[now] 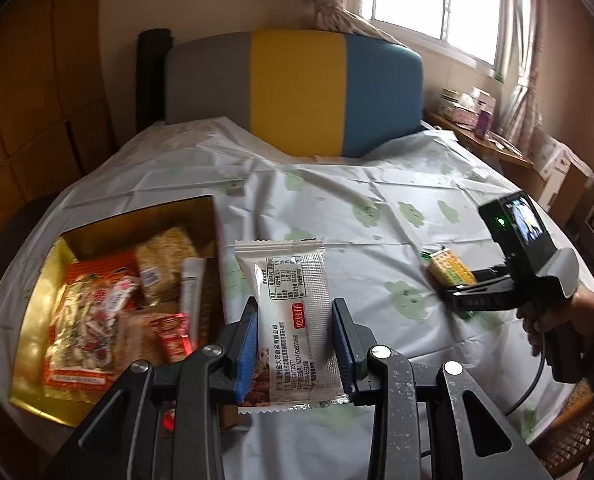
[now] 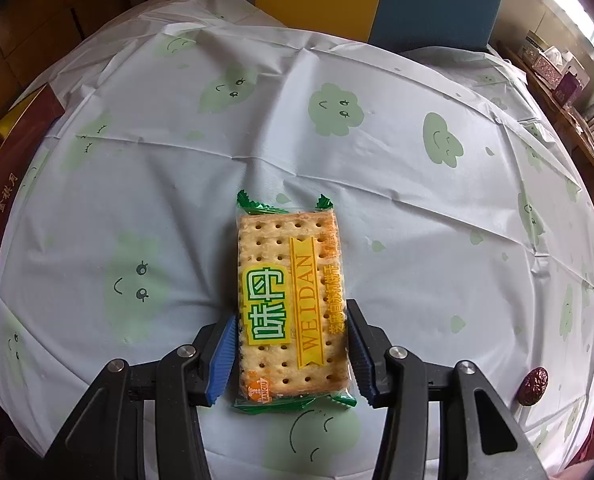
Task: Organize snacks
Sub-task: 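Carry the white packet over the gold tin with the left tool, then open the left tool to drop the white packet into the tin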
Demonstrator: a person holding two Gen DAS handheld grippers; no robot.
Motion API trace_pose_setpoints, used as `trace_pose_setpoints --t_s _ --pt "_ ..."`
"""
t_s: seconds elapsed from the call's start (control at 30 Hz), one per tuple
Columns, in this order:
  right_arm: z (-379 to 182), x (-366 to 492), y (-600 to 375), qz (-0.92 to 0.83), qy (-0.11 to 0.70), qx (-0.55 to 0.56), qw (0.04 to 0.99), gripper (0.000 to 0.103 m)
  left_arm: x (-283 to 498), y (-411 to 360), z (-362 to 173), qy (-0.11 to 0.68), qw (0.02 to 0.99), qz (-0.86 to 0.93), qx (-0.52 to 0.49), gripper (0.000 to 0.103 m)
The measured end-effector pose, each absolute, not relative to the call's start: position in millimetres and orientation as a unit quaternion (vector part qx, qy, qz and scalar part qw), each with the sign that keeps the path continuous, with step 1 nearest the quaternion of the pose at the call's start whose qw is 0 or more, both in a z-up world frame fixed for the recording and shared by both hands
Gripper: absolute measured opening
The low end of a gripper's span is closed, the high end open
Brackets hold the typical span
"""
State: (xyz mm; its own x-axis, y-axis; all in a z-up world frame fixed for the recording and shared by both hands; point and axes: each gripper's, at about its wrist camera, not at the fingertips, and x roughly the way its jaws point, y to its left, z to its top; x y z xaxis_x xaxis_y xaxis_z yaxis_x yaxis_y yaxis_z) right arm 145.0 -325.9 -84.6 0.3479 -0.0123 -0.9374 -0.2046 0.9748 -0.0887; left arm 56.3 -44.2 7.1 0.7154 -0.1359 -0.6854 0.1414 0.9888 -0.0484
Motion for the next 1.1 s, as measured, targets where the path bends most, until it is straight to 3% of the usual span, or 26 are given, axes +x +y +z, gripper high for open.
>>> trace_pose_setpoints --t_s 0.37,0.8,1.1 --pt "-83 135 -317 0.056 0.556 -0.117 0.821 0.049 50 19 0 0.377 0.925 -0.009 -0.038 0.034" --pt "-82 133 -312 0.051 0.555 -0.126 0.82 0.049 37 167 -5 0.381 0.898 0.117 -0.189 0.035" --pt "-81 131 -307 0.05 0.553 -0.133 0.821 0.049 39 173 -27 0.409 0.883 0.108 -0.205 0.035"
